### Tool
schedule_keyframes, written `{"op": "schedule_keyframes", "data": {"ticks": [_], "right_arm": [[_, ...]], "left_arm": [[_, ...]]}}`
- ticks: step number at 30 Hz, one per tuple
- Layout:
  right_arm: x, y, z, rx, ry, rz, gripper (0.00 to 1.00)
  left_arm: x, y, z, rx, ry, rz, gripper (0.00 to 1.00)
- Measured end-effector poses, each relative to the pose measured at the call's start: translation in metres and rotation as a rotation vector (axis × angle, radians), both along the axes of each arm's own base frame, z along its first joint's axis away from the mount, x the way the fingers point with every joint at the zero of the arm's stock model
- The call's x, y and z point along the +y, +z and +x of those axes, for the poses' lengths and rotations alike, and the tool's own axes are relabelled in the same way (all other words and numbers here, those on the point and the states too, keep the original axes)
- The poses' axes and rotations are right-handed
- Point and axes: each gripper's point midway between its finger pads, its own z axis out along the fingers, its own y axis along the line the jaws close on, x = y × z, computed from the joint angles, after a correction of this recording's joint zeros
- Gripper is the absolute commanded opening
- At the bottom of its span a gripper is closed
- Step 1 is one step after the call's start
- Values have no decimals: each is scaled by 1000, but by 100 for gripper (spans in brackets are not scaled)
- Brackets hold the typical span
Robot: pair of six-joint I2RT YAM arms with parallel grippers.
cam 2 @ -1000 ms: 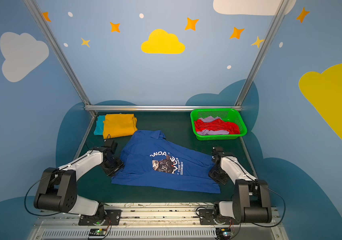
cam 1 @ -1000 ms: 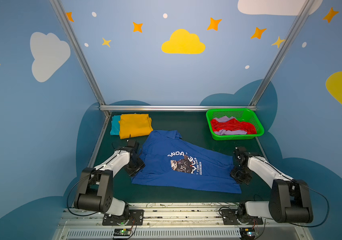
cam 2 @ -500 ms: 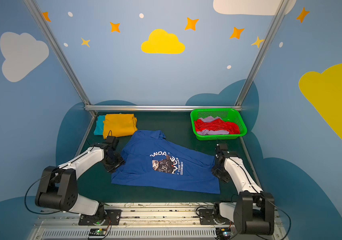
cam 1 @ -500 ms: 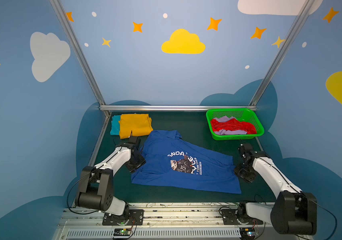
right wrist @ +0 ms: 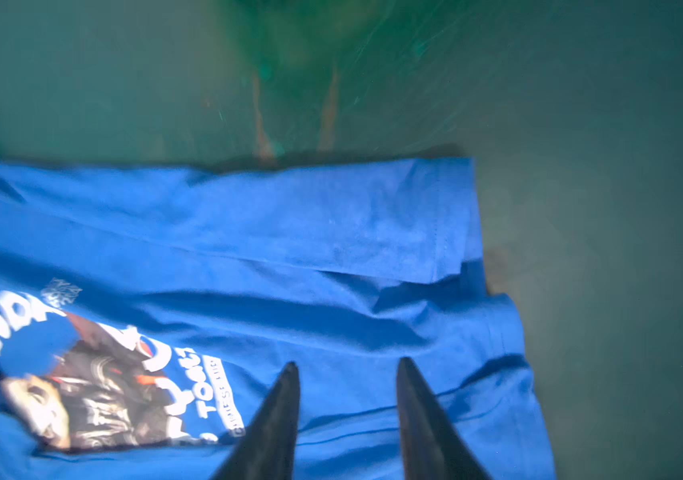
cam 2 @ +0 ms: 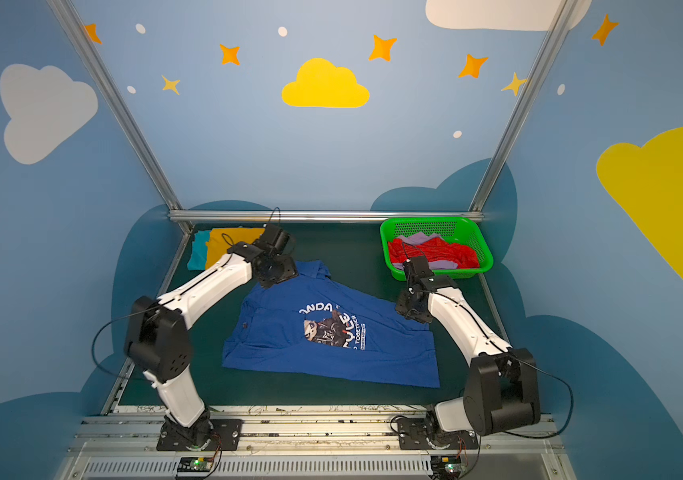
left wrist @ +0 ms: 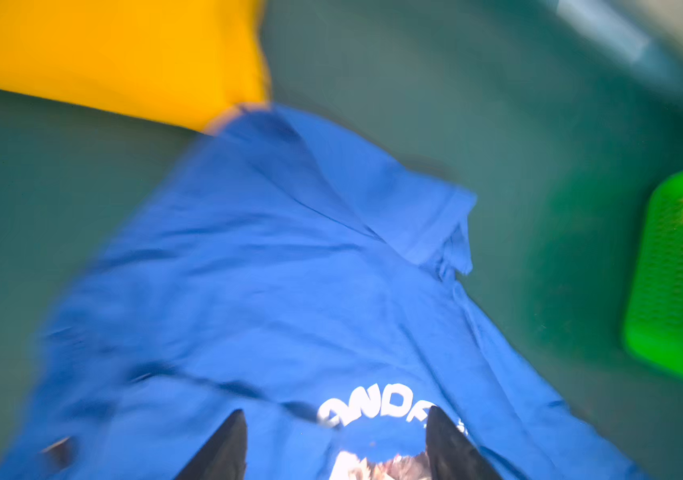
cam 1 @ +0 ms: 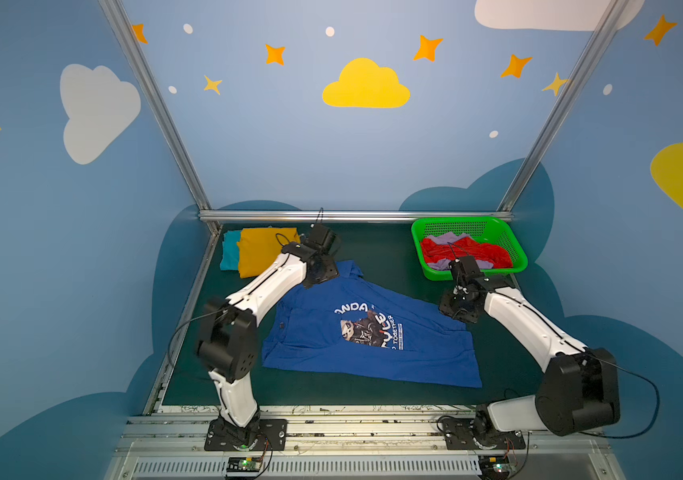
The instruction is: Fold and stack the t-shirts
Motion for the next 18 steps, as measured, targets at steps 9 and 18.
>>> {"op": "schedule_keyframes", "data": {"ticks": [9,18], "right_arm": [[-31,-18,4,22,-120,101,43],[-27,-26,6,40,-111,159,41]], "left_arm": [[-65,-86,48,43,-147,162,71],[-65,-80,108,-81,-137,363,54]]}}
